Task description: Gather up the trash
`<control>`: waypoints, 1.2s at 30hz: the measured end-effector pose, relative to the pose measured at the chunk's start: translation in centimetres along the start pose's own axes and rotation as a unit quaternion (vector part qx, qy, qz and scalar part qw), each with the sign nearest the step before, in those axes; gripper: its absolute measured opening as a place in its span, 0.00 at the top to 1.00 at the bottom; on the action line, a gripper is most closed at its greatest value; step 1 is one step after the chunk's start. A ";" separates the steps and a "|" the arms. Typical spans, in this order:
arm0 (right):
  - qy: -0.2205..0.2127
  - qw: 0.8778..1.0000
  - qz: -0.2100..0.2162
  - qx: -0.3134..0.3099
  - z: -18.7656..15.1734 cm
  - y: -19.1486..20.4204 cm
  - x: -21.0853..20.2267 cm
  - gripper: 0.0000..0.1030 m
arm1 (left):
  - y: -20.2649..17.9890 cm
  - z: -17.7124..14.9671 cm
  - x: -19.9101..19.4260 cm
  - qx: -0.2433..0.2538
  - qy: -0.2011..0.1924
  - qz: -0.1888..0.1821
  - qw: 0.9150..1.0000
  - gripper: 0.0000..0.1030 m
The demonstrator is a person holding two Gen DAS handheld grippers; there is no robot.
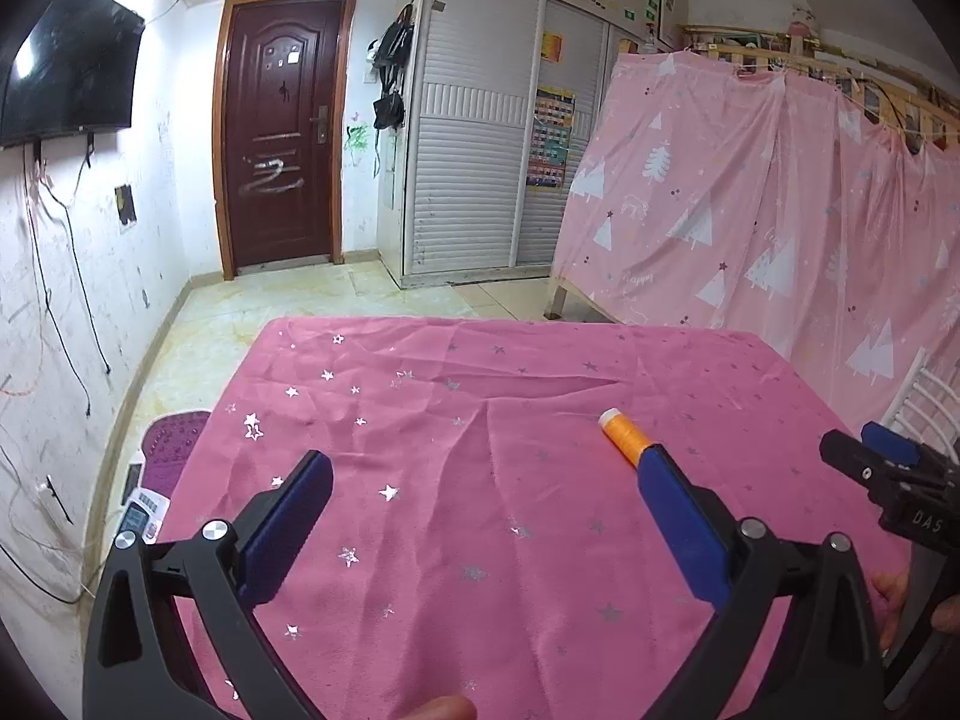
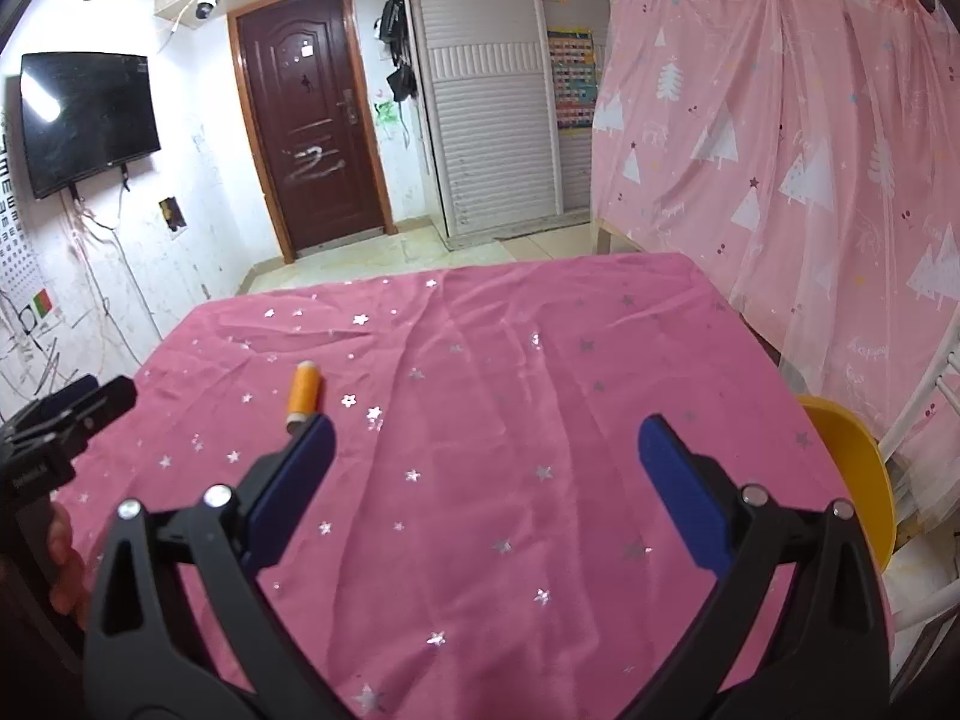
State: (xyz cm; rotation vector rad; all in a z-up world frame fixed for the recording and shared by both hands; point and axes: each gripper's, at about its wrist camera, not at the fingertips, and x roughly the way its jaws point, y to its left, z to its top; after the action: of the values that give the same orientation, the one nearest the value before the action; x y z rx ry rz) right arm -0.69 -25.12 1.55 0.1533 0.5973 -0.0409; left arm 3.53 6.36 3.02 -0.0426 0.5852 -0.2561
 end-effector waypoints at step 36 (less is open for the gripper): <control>0.007 1.000 -0.001 0.007 -0.4 0.4 0.2 0.06 | 0.2 -0.1 0.3 -0.002 0.007 -0.006 1.000 0.08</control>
State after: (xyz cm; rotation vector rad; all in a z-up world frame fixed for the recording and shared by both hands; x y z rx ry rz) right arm -0.71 -24.63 1.16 0.1666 0.6112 -0.0466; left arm 3.73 6.46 2.75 -0.0484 0.5986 -0.2681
